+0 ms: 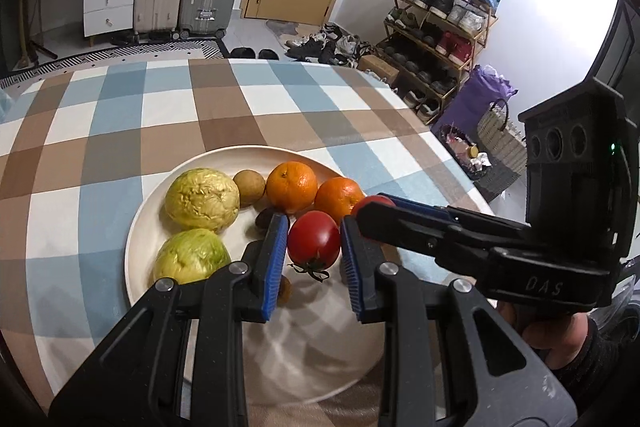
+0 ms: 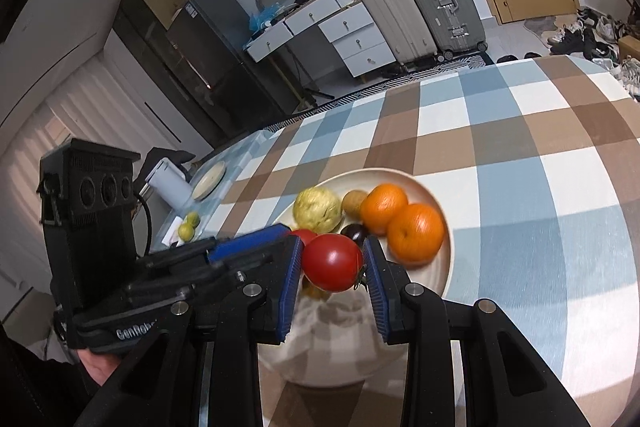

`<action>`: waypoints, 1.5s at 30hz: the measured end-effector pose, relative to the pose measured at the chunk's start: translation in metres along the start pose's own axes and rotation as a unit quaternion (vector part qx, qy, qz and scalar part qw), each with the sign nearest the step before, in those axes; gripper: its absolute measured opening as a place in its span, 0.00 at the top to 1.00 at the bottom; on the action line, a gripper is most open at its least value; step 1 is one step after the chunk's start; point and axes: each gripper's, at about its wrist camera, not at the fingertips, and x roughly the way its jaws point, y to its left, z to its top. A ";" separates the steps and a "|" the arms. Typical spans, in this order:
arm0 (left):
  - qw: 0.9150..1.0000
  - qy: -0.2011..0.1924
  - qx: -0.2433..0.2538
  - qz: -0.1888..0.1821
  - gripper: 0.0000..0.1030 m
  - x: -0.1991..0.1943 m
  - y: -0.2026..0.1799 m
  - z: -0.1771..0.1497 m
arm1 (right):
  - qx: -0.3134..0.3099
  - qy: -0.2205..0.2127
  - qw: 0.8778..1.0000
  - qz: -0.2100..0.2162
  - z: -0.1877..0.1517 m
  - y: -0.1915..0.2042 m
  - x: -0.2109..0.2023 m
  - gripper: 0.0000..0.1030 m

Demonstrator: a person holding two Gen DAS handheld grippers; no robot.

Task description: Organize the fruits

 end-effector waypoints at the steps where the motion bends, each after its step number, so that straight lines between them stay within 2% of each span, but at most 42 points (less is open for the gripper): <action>1: 1.000 0.004 -0.002 -0.001 0.76 0.004 0.001 0.000 | 0.004 0.000 1.000 -0.001 0.001 -0.003 0.002 0.69; 8: 1.000 0.019 -0.002 0.000 0.76 0.020 0.004 -0.002 | 0.024 0.009 1.000 -0.012 -0.001 -0.016 0.008 0.69; 17: 1.000 0.012 -0.019 0.009 0.76 0.021 0.012 -0.003 | 0.037 0.018 0.999 -0.010 -0.002 -0.021 0.010 0.68; 20: 1.000 0.008 -0.021 0.007 0.75 0.015 0.012 -0.003 | 0.041 0.015 0.999 -0.009 -0.002 -0.020 0.009 0.61; 22: 1.000 0.003 -0.020 0.012 0.71 0.010 0.011 -0.003 | 0.043 0.006 0.999 -0.011 -0.002 -0.019 0.007 0.48; 27: 0.999 -0.012 -0.027 0.020 0.59 -0.007 0.011 -0.002 | 0.025 -0.011 0.999 -0.018 -0.002 -0.007 -0.007 0.48; 32: 0.998 -0.043 -0.028 0.031 0.46 -0.037 0.001 -0.002 | 0.016 -0.031 0.999 -0.022 -0.003 0.005 -0.028 0.48; 34: 0.997 -0.054 -0.024 0.040 0.32 -0.048 -0.005 -0.002 | 0.011 -0.041 0.999 -0.026 -0.004 0.010 -0.039 0.46; 35: 0.997 -0.060 -0.024 0.044 0.30 -0.056 -0.009 -0.003 | 0.008 -0.048 0.998 -0.029 -0.004 0.013 -0.045 0.44; 37: 0.996 -0.075 -0.021 0.043 0.26 -0.071 -0.016 -0.004 | 0.003 -0.061 0.998 -0.033 -0.006 0.020 -0.057 0.33; 39: 0.995 -0.089 -0.015 0.049 0.24 -0.086 -0.024 -0.006 | -0.005 -0.075 0.997 -0.034 -0.008 0.028 -0.071 0.32; 41: 0.994 -0.101 -0.011 0.052 0.22 -0.100 -0.032 -0.008 | -0.014 -0.085 0.996 -0.035 -0.010 0.035 -0.082 0.26; 43: 0.992 -0.109 -0.007 0.063 0.19 -0.114 -0.040 -0.011 | -0.022 -0.100 0.994 -0.040 -0.012 0.043 -0.095 0.15; 45: 0.991 -0.116 -0.006 0.070 0.15 -0.127 -0.046 -0.014 | -0.031 -0.115 0.992 -0.039 -0.015 0.050 -0.106 0.13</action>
